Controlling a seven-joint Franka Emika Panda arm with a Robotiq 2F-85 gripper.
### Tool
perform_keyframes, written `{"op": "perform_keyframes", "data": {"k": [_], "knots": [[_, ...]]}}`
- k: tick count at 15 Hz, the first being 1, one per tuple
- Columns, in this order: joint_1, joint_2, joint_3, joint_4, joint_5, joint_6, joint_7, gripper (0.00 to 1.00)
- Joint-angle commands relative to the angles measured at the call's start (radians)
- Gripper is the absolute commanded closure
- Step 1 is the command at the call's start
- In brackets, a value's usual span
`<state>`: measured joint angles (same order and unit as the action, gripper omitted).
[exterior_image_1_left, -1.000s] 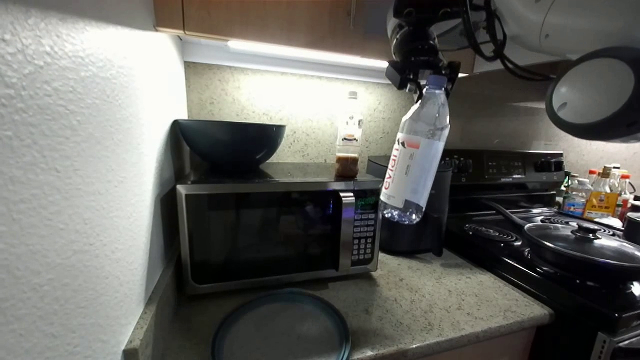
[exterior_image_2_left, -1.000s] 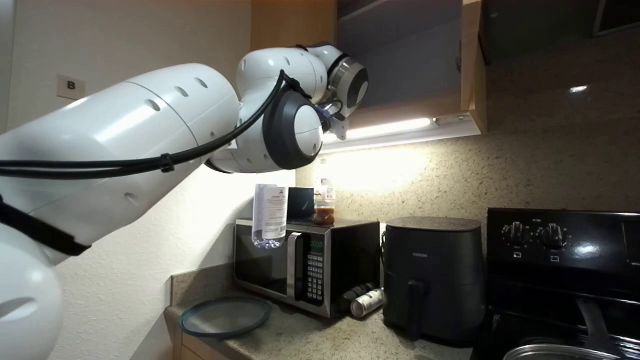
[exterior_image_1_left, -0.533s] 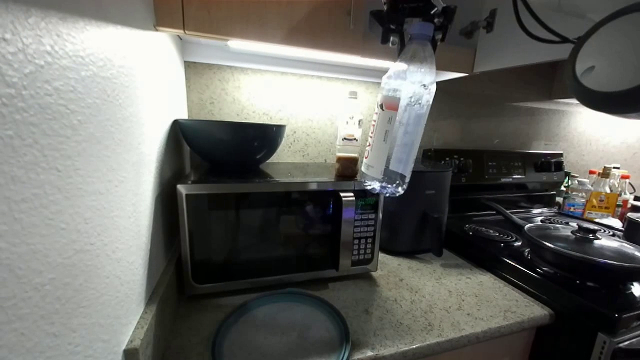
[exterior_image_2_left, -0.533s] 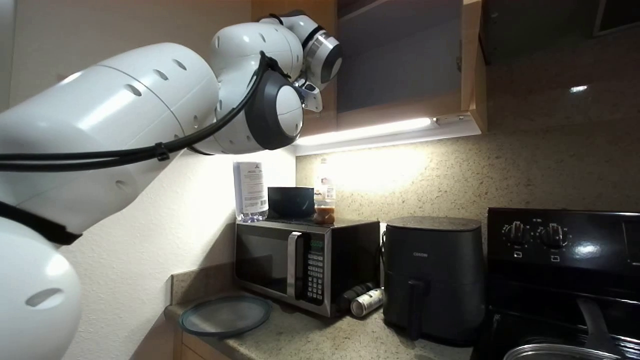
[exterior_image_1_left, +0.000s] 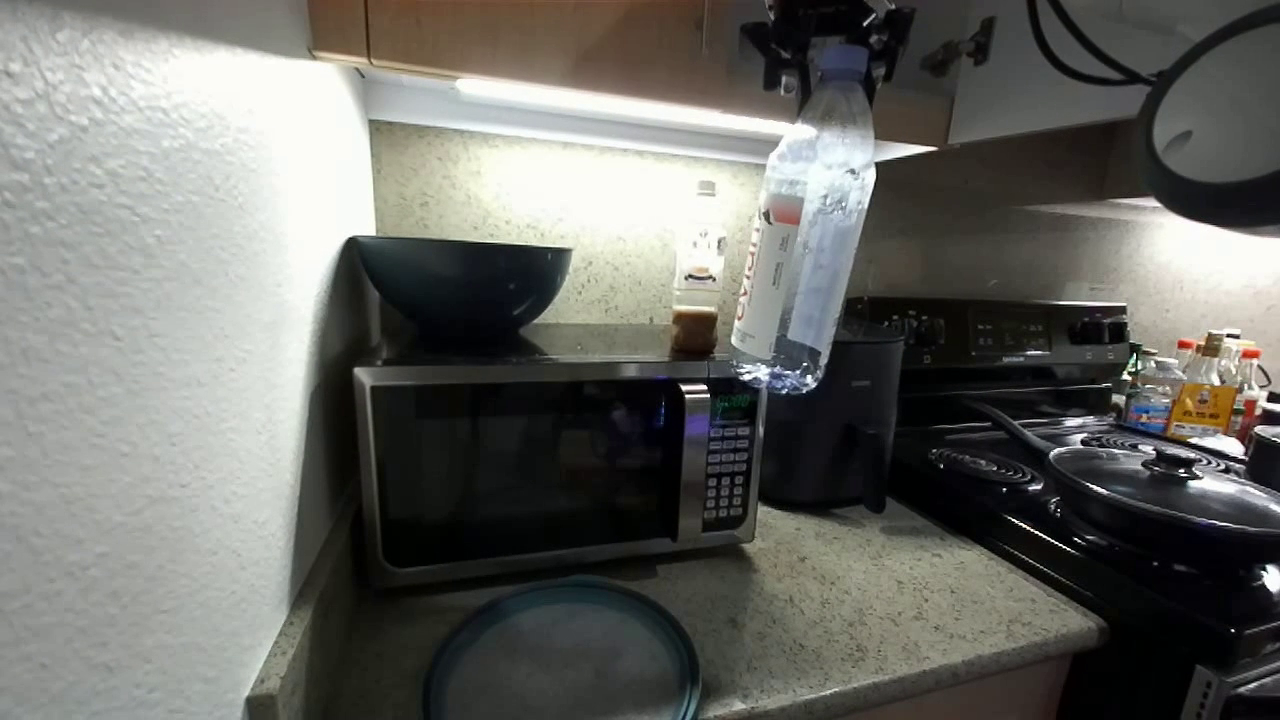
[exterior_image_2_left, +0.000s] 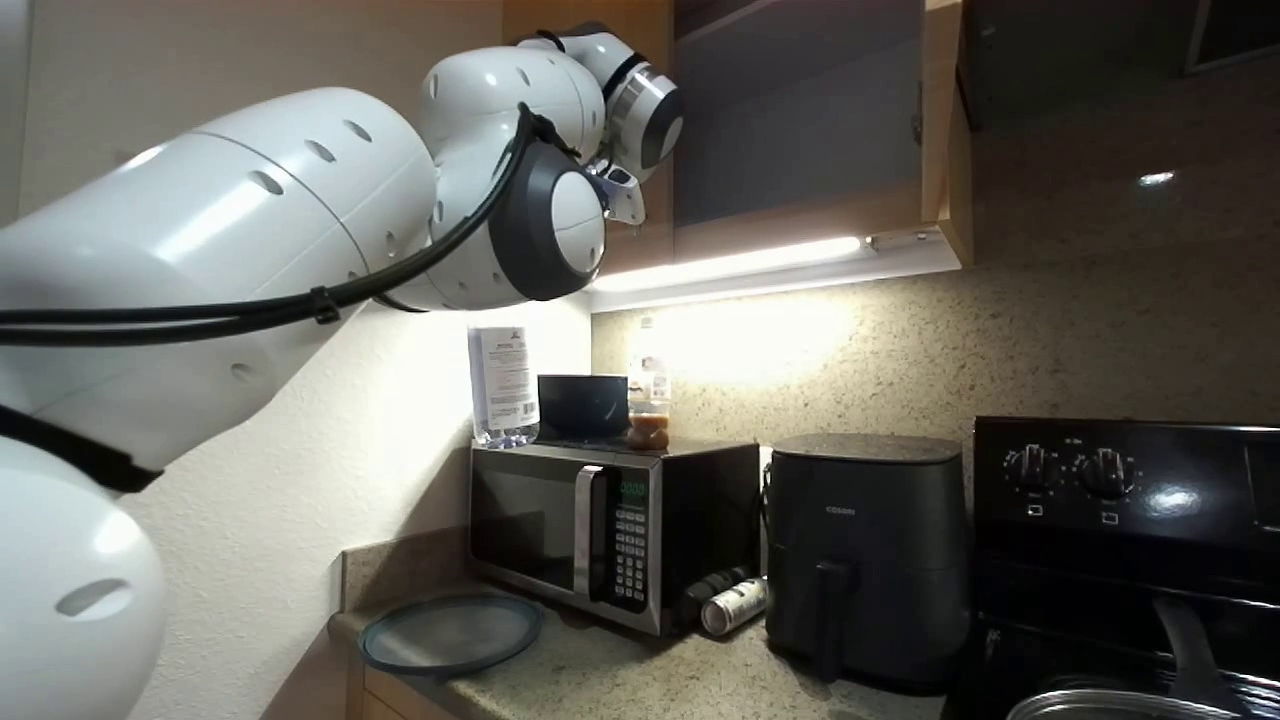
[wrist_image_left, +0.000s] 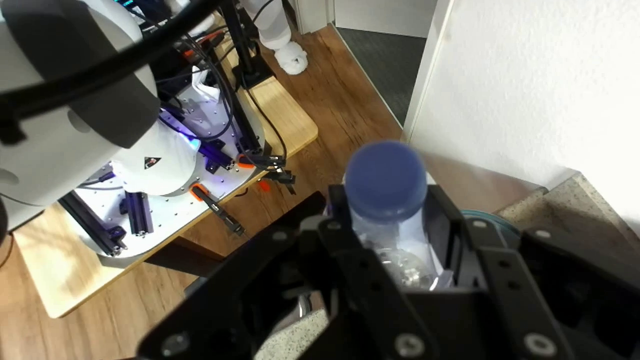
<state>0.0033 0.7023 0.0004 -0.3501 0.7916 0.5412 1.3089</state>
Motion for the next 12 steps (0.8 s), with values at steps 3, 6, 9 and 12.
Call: {"op": "perform_keyframes", "data": {"k": [3, 6, 9, 12], "knots": [[0.013, -0.072, 0.008, -0.104, 0.161, 0.068, 0.380, 0.84], [0.019, -0.110, 0.094, -0.170, 0.178, 0.203, 0.529, 0.84], [0.030, -0.108, 0.139, -0.155, 0.187, 0.349, 0.638, 0.84], [0.045, -0.092, 0.153, -0.105, 0.141, 0.433, 0.667, 0.84]]}}
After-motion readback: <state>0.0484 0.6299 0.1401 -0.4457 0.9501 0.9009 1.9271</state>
